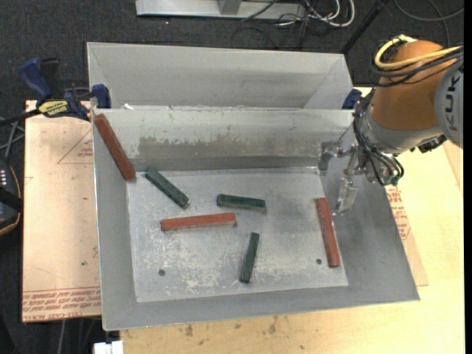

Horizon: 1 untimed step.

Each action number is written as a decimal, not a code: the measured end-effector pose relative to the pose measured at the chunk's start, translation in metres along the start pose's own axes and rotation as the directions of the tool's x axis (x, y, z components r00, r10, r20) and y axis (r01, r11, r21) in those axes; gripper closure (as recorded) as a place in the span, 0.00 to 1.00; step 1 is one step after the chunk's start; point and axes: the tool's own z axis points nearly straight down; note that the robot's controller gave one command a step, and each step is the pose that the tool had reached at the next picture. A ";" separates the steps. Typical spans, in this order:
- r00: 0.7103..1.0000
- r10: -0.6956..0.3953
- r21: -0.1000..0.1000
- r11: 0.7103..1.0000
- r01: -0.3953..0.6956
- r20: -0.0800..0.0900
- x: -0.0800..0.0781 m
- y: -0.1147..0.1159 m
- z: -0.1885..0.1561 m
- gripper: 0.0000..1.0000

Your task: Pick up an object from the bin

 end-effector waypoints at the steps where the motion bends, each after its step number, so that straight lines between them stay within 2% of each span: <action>1: 1.000 0.000 0.000 1.000 0.000 0.000 0.000 0.000 0.000 0.00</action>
Offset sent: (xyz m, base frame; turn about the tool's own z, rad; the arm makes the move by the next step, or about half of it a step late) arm -0.0509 -0.0152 -0.0120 -0.6281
